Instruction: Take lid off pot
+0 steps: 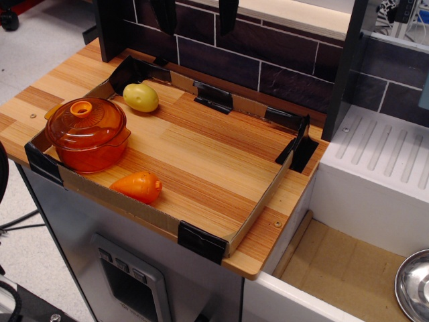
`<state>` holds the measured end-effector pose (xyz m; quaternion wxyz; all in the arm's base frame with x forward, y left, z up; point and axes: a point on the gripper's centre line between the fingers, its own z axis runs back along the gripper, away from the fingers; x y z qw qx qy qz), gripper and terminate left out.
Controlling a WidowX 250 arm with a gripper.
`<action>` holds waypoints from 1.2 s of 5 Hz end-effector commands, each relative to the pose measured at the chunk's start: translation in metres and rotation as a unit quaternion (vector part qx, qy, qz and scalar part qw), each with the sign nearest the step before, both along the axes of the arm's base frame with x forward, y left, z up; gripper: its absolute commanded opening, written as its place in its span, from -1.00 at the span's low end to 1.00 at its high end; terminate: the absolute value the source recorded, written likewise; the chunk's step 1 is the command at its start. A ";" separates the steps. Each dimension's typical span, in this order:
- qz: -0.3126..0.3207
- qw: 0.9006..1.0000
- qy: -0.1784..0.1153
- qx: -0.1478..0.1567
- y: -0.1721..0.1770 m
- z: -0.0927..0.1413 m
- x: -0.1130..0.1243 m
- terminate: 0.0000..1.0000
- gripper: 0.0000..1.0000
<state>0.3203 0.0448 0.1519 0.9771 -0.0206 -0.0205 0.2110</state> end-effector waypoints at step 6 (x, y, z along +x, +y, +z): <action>-0.049 0.999 -0.006 0.004 0.088 -0.041 -0.083 -1.00 1.00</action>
